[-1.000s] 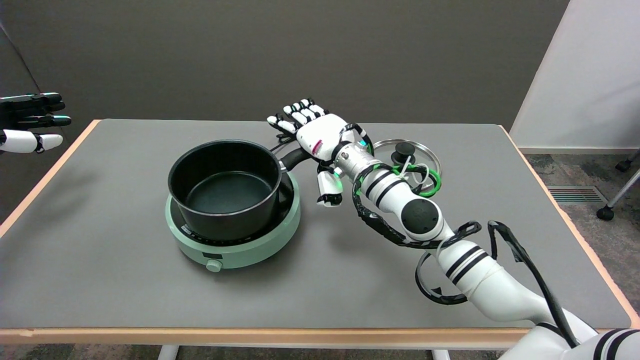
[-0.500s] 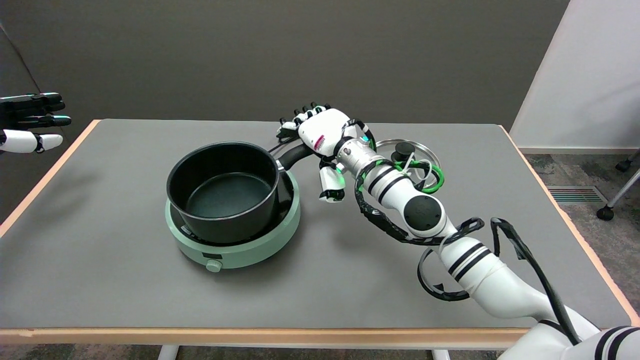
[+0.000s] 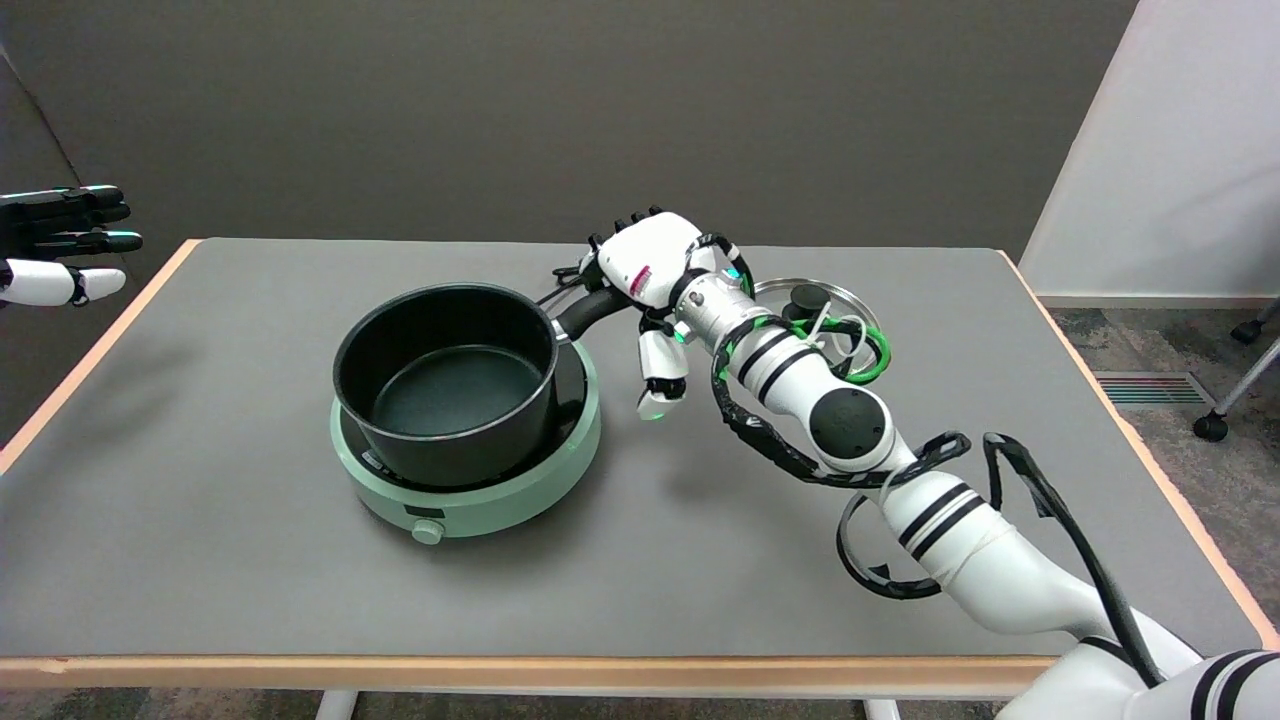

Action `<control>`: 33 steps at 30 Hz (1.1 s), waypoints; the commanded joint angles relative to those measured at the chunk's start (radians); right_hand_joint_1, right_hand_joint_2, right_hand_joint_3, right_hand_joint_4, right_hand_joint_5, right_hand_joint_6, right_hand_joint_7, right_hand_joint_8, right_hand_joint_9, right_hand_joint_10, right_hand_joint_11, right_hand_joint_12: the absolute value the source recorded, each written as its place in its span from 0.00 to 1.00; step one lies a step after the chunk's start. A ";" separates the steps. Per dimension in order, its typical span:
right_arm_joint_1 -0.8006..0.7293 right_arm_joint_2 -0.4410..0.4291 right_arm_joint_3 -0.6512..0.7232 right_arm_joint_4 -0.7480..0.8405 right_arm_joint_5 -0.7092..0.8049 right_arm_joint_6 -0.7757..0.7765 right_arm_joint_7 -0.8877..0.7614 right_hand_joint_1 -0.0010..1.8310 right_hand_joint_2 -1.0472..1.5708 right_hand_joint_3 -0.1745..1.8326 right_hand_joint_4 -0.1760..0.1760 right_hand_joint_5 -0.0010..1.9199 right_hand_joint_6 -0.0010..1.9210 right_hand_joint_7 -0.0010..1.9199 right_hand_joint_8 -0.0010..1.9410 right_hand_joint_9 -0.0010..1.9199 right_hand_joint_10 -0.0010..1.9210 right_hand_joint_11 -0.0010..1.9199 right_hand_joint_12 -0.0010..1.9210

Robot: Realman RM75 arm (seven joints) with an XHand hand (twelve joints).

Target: Pick up the soup pot.

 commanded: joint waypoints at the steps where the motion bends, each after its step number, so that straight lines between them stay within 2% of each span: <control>1: 0.012 0.004 -0.003 -0.004 0.025 -0.004 0.002 0.59 0.10 0.75 0.58 0.53 0.52 0.53 0.52 0.53 0.52 0.53 0.52; 6: 0.016 0.007 -0.003 -0.009 0.026 -0.004 0.002 0.58 0.18 0.80 0.47 0.59 0.59 0.59 0.58 0.59 0.59 0.59 0.59; 9: 0.020 0.007 -0.003 -0.015 0.026 -0.004 0.002 0.58 0.26 0.87 0.41 0.63 0.63 0.63 0.62 0.63 0.63 0.63 0.63; 10: 0.022 0.007 -0.003 -0.016 0.026 -0.004 0.002 0.59 0.30 0.89 0.35 0.66 0.66 0.66 0.66 0.66 0.66 0.66 0.66; 11: 0.023 0.007 -0.003 -0.017 0.026 -0.004 0.002 0.59 0.34 0.86 0.29 0.69 0.69 0.69 0.69 0.69 0.69 0.69 0.69; 13: 0.025 0.008 -0.003 -0.018 0.035 -0.004 0.002 0.58 0.43 0.75 0.20 0.76 0.76 0.76 0.76 0.76 0.76 0.76 0.76; 15: 0.026 0.011 -0.005 -0.019 0.052 -0.004 0.002 0.57 0.49 0.66 0.21 0.84 0.84 0.84 0.83 0.84 0.84 0.84 0.84; 16: 0.027 0.012 -0.006 -0.021 0.060 -0.004 0.002 0.57 0.49 0.65 0.22 0.86 0.86 0.86 0.85 0.86 0.86 0.86 0.86; 17: 0.060 -0.012 -0.127 0.125 -0.161 0.000 0.179 0.57 0.47 0.65 0.23 0.86 0.86 0.86 0.85 0.86 0.86 0.86 0.86; 18: 0.031 0.010 -0.015 -0.016 0.046 -0.004 0.014 0.56 0.42 0.65 0.25 0.86 0.86 0.86 0.86 0.86 0.86 0.86 0.86; 21: 0.032 0.012 -0.009 -0.030 0.062 -0.004 0.002 0.56 0.31 0.62 0.26 0.86 0.85 0.86 0.85 0.86 0.85 0.86 0.85; 24: 0.032 0.015 -0.010 -0.032 0.073 -0.004 0.002 0.57 0.26 0.59 0.25 0.83 0.83 0.83 0.82 0.83 0.83 0.83 0.83; 28: 0.032 0.019 -0.016 -0.032 0.098 -0.004 0.002 0.57 0.25 0.57 0.24 0.81 0.81 0.81 0.80 0.81 0.81 0.81 0.81; 33: 0.032 0.025 -0.021 -0.032 0.098 -0.039 0.003 0.59 0.35 0.59 0.26 0.78 0.78 0.78 0.77 0.78 0.78 0.78 0.78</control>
